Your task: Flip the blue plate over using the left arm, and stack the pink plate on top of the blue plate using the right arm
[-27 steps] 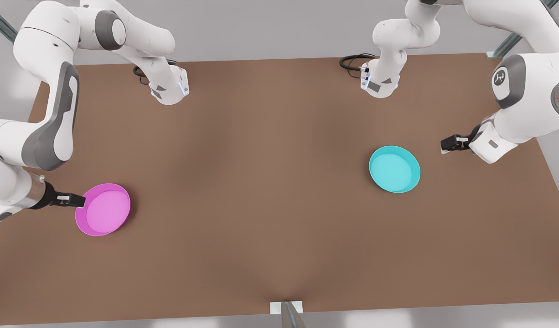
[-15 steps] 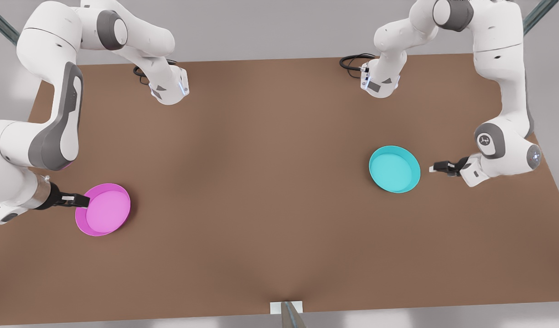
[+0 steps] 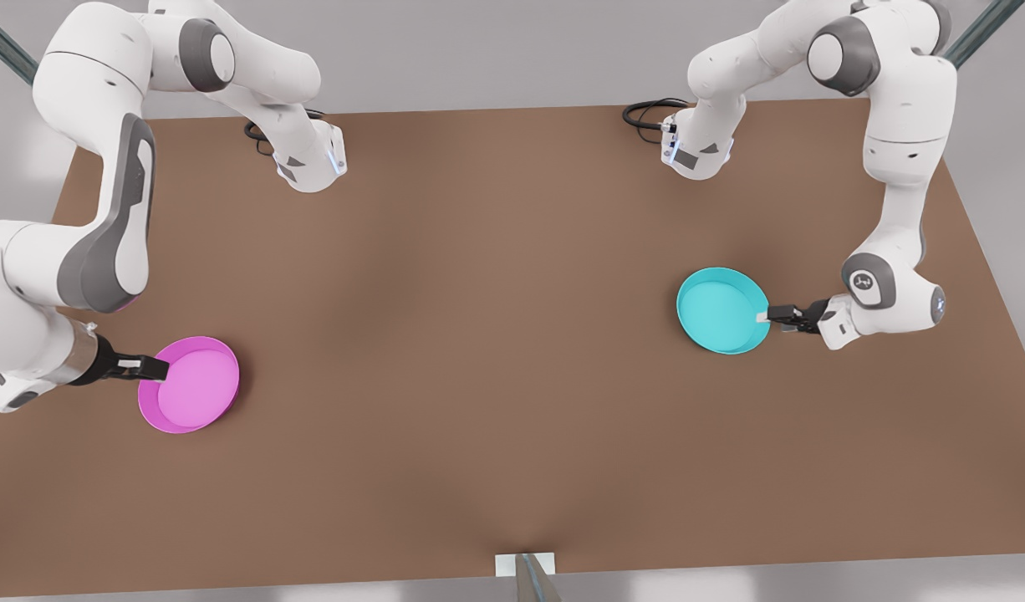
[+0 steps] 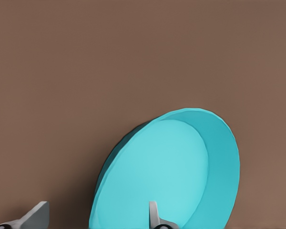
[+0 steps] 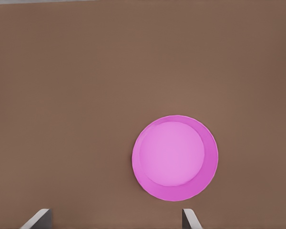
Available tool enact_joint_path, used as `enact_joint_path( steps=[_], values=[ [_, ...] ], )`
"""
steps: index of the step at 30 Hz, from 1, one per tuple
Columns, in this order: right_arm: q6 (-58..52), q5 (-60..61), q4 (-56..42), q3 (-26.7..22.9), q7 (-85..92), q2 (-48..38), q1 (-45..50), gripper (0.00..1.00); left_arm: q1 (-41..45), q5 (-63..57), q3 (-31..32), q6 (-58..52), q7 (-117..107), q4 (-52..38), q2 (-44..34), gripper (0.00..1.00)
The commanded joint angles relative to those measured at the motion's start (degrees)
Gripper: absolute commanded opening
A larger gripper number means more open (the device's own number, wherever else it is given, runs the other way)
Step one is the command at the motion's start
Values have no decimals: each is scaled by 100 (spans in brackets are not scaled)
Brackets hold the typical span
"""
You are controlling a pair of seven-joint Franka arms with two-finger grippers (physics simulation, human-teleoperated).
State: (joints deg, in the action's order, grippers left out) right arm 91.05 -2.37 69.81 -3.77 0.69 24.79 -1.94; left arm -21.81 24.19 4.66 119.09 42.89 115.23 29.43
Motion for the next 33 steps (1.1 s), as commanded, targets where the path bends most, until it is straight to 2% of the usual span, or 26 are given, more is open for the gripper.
enact_joint_path(
  steps=[1,6,7,8,9,10,18,28,33],
  values=[
    [0,0,-2,-1,-34,-1,9,100,1,15,-17,0,0,0,28,100],
    [9,-9,-2,-1,-52,8,36,100,1,7,0,18,0,0,98,100],
    [9,-9,-2,-1,-52,8,36,100,1,7,0,18,-9,0,107,90],
    [9,-9,-2,-1,-61,8,36,100,1,7,0,9,-9,0,116,71],
    [9,-9,-2,-1,-61,17,36,100,1,7,0,9,-9,-9,116,59],
    [9,-9,-2,-1,-61,17,36,100,1,7,0,9,-9,-9,116,53],
    [18,-9,-2,-1,-61,17,36,100,-7,-2,0,0,-9,-26,195,50],
    [0,-9,-2,-1,-61,8,36,100,-7,-20,-17,-8,-9,-53,221,38],
    [0,-9,33,-1,-61,8,44,100,-7,-20,0,9,-9,-62,265,36]
  ],
)
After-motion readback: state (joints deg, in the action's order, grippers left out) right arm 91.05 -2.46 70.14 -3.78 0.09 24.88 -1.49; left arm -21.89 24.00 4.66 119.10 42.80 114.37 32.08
